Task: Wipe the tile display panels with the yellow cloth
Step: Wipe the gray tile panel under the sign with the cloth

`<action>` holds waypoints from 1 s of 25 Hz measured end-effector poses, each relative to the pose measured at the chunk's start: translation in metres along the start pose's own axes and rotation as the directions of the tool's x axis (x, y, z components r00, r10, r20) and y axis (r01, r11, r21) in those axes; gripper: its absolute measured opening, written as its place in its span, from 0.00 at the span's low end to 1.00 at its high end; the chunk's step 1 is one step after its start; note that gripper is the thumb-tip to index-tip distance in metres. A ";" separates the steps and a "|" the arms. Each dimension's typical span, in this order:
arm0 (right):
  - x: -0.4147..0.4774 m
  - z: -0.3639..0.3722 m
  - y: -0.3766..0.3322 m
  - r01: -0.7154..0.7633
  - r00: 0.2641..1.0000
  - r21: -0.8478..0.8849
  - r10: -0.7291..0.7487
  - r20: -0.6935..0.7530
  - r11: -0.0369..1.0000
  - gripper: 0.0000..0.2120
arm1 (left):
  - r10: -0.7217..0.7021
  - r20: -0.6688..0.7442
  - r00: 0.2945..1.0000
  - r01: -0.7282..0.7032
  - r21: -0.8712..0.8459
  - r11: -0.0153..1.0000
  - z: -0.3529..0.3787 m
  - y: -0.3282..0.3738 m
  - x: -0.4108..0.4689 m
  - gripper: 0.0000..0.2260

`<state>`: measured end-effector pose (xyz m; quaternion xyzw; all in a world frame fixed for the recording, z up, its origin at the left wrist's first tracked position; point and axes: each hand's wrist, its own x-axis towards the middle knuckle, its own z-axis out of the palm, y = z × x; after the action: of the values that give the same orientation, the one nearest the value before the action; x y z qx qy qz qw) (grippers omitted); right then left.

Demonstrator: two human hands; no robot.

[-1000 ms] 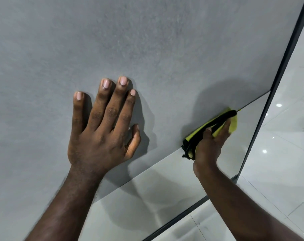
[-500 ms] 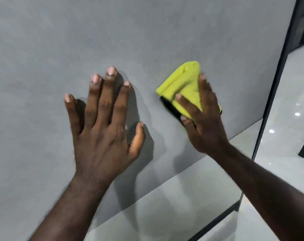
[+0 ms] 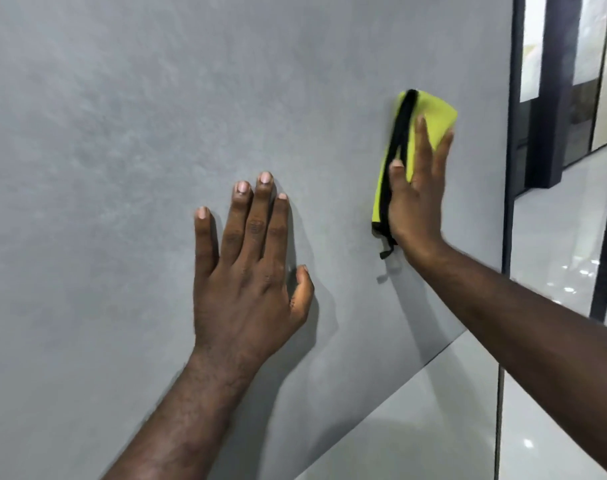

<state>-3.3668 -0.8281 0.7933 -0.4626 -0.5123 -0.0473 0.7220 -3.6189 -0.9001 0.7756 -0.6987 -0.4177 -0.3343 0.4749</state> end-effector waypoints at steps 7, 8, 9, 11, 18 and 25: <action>0.034 -0.007 0.004 0.248 0.969 -0.063 -0.248 0.010 0.967 0.27 | 0.012 0.007 1.000 -0.012 0.028 1.000 -0.001 -0.001 0.006 0.39; 0.036 -0.003 0.002 0.021 0.996 -0.009 -0.022 -0.090 1.000 0.28 | 0.002 0.011 1.000 -0.003 0.029 1.000 -0.001 0.001 0.009 0.40; 0.034 -0.002 0.001 0.003 0.995 -0.055 -0.009 -0.096 0.998 0.28 | -0.002 0.015 1.000 0.001 0.034 0.999 0.000 0.004 0.013 0.39; 0.026 -0.006 0.013 0.541 0.840 -0.210 -0.508 0.194 0.814 0.26 | 0.000 0.015 1.000 -0.001 0.046 0.999 0.005 0.011 0.019 0.39; 0.087 -0.014 0.023 0.043 0.989 -0.045 -0.049 -0.143 0.998 0.27 | -0.041 -0.008 0.999 0.041 0.086 0.995 0.025 0.046 0.047 0.39; 0.131 -0.033 0.055 0.248 0.963 -0.074 -0.254 -0.092 0.966 0.26 | -0.035 -0.056 0.998 0.043 0.154 0.987 0.040 0.072 0.080 0.36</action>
<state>-3.2519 -0.7672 0.8604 -0.4130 -0.5280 -0.1777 0.7204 -3.5169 -0.8556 0.8042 -0.6421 -0.4433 -0.3285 0.5322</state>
